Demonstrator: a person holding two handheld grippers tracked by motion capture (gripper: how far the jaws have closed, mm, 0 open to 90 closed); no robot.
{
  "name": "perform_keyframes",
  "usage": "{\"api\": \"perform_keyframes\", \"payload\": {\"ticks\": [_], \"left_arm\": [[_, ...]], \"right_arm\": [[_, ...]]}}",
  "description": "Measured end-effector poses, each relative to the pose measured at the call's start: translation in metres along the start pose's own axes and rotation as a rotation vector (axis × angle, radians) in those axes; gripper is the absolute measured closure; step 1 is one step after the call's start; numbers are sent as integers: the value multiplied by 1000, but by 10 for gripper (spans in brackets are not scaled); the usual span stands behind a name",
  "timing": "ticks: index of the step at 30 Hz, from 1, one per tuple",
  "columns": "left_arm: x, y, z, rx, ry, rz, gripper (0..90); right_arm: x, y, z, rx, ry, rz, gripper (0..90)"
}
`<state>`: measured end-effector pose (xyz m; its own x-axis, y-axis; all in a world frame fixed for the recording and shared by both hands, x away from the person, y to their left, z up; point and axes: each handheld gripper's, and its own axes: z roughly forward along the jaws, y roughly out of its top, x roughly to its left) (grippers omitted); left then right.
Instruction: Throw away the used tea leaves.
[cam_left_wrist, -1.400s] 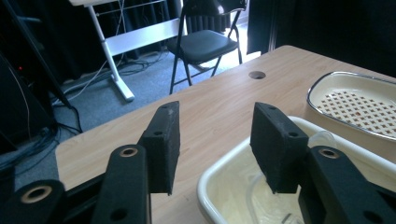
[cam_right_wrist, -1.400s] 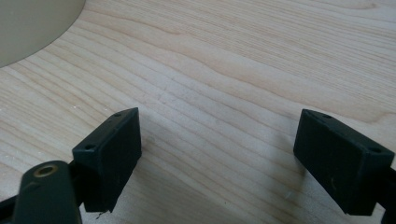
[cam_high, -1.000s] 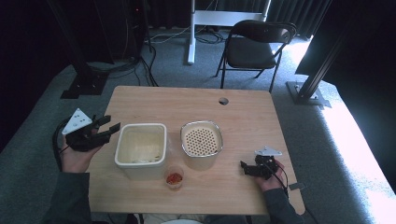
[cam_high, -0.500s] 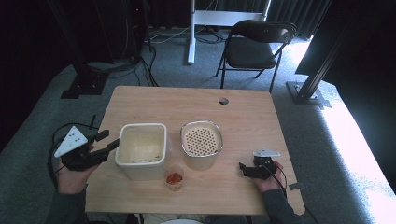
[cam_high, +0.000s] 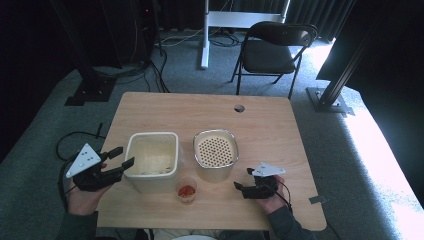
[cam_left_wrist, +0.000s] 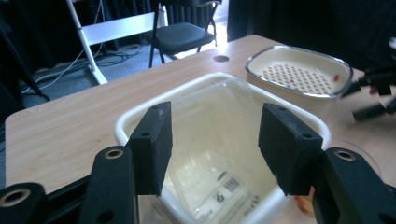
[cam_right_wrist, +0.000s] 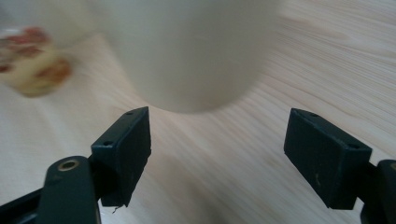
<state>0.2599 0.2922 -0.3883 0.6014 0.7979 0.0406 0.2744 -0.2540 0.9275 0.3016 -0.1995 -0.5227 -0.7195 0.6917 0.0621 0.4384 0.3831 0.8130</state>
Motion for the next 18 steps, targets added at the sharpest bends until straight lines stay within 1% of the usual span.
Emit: {"api": "perform_keyframes", "payload": {"ticks": [1, 3, 6, 7, 8, 10, 11, 12, 13, 16, 18], "left_arm": [[3, 0, 1, -1, 12, -5, 439], [10, 0, 4, -9, 30, -23, 425], [21, 0, 8, -17, 51, -48, 409], [21, 0, 8, -17, 51, -48, 397], [28, 0, 11, -14, 63, -61, 395], [33, 0, 14, -12, 75, -72, 394], [33, 0, 14, -12, 75, -72, 394], [37, 0, 16, -11, 80, -82, 394], [39, -1, 17, -10, 86, -83, 394], [44, -2, 20, -12, 100, -98, 395], [46, -4, 21, -11, 118, -105, 399]], "right_arm": [[3, 1, 2, 2, 17, -12, 224], [8, 4, 7, 12, 32, -29, 218], [15, 6, 12, 12, 70, -41, 220], [17, 7, 13, 16, 74, -48, 231], [19, 7, 15, 25, 71, -57, 239], [22, 6, 19, 42, 80, -81, 243], [22, 6, 19, 42, 80, -81, 243], [24, 6, 21, 47, 87, -85, 243], [27, 6, 23, 50, 101, -98, 243], [33, 9, 26, 42, 138, -117, 242], [39, 11, 29, 45, 162, -139, 240]]}}
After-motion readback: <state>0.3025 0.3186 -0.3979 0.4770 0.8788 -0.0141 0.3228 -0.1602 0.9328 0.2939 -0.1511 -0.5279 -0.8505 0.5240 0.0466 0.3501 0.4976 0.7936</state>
